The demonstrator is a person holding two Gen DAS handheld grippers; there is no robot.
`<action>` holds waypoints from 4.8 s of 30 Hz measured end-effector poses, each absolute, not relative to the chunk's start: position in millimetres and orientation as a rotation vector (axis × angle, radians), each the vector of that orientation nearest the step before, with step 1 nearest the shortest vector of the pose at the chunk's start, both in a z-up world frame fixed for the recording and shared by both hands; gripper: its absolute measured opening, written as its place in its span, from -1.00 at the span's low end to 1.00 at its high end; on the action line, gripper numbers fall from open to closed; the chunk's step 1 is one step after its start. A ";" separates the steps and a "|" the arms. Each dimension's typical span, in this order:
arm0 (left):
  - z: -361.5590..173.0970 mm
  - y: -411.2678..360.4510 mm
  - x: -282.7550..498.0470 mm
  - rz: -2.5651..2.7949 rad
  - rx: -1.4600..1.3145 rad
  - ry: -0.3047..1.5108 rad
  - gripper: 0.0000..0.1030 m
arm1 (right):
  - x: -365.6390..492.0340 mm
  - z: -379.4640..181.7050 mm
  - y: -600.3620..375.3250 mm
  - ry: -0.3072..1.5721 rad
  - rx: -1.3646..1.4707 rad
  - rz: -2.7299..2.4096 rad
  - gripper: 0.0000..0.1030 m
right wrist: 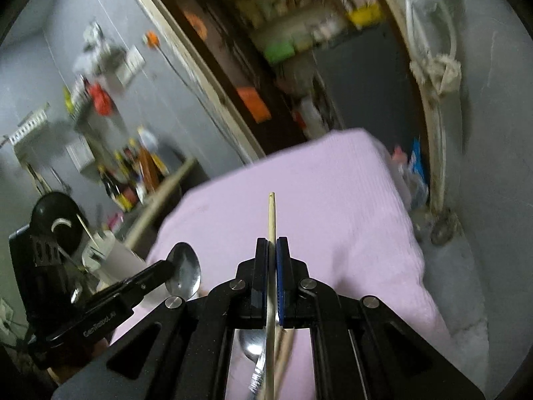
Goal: Organize utensils
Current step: 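Lift the spoon and chopstick and carry both over the white caddy, then open both tools to drop the spoon and chopstick into the caddy, then bring both open tools back to the remaining spoons and chopstick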
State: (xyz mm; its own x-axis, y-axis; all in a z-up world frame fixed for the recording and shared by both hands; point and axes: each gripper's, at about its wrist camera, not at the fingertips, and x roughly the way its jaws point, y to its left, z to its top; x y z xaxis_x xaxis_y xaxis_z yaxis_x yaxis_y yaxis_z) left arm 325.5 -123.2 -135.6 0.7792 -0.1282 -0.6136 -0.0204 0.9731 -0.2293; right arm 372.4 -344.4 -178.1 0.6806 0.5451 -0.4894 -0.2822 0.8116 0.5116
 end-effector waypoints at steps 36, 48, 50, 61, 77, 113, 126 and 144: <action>12.5 107.0 259.8 0.322 -0.225 0.164 -0.96 | 324.3 -9.8 -119.5 0.028 0.416 0.457 -0.92; -34.0 116.4 272.6 0.424 -0.171 0.135 -0.96 | 312.3 -43.7 -86.3 -0.057 0.356 0.303 -0.92; -40.3 114.1 273.2 0.423 -0.164 0.131 -0.96 | 311.1 -48.6 -85.4 -0.058 0.349 0.305 -0.92; -54.0 99.6 276.3 0.395 -0.121 0.135 -0.96 | 305.8 -55.4 -80.9 -0.053 0.286 0.285 -0.92; -61.3 93.8 274.5 0.389 -0.105 0.143 -0.96 | 314.2 -81.7 -97.0 -0.023 0.366 0.320 -0.92; -8.4 52.9 238.5 0.151 -0.255 0.219 0.75 | 282.9 -31.0 -191.6 0.142 0.243 0.351 0.66; -12.8 -44.9 223.6 0.088 -0.146 0.259 0.96 | 268.8 -28.9 -293.7 0.208 0.140 0.262 0.97; -97.8 -118.5 239.9 0.006 -0.165 0.489 0.96 | 286.7 -109.4 -378.6 0.429 0.120 0.182 0.97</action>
State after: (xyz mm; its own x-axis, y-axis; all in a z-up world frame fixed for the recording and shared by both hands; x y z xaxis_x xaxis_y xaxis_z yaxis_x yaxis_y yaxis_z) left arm 239.9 -118.5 -97.8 0.8829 -0.0340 -0.4683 -0.0452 0.9866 -0.1568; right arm 286.7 -378.6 -109.4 0.8935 0.2007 -0.4016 -0.1501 0.9766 0.1541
